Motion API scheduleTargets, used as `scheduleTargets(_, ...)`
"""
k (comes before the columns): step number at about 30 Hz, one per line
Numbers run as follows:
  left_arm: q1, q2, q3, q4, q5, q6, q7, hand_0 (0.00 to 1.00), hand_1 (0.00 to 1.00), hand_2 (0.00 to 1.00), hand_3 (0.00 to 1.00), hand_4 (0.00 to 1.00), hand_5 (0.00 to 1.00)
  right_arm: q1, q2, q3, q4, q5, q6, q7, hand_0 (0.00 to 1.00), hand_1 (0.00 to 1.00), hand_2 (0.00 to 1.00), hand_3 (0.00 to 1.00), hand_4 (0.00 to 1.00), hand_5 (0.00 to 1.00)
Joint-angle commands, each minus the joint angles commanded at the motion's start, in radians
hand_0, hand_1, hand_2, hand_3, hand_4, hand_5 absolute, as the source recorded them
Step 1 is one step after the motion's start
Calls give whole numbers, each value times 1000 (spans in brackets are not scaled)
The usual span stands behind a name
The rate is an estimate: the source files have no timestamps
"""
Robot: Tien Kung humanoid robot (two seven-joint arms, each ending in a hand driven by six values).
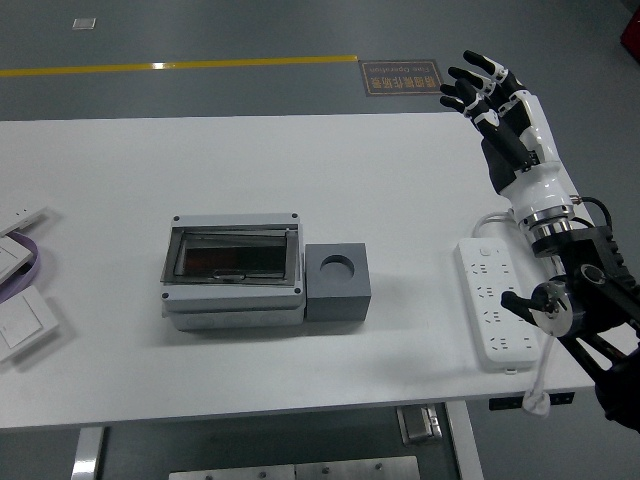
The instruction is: Pick up the cylinder from the cube,place it in the box,flap close box
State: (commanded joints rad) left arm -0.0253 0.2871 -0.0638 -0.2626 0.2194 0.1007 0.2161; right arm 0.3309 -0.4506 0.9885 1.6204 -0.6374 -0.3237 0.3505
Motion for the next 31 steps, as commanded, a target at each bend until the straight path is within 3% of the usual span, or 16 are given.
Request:
scheduleTargets(1,0,-1,9,0,-10,3,-9,597,585,573,624,688,263,2,0,-2,2,-3,8,-6,779,730,765,775,985,634)
scheduleTargets(6,1,-8,44,0,-53,14,-51,597,585,573,624,688,263,6,-13,-4,12,-10,33,-35,779,730,765,775,985,634)
scheduleTargets(7,1,-10,42,-1,-53,15,-55,599,589,581,627,690,265,5,-15,-3,14,-12,36,-39,821,769,798,783,996,784)
scheduleTargets(16,16,-36,-3,-8,38,26,-67,599,587,578,626,693,268,1,-14,8,28,-60,111,-105,827,778,811,775,993,831)
scheduleTargets(24,25,-41,8,-8,2,27,-78,599,586,578,626,693,269,-13,-11,17,39,-104,164,-167,835,784,814,782,989,870)
scheduleTargets(25,25,-40,9,-8,-3,27,-79,597,587,581,624,693,270,-15,-10,18,39,-108,169,-173,844,791,818,782,996,910)
scheduleTargets(31,28,-43,15,-8,-19,22,-77,597,587,581,624,693,270,-18,-2,28,46,-117,181,-188,844,791,818,782,996,910)
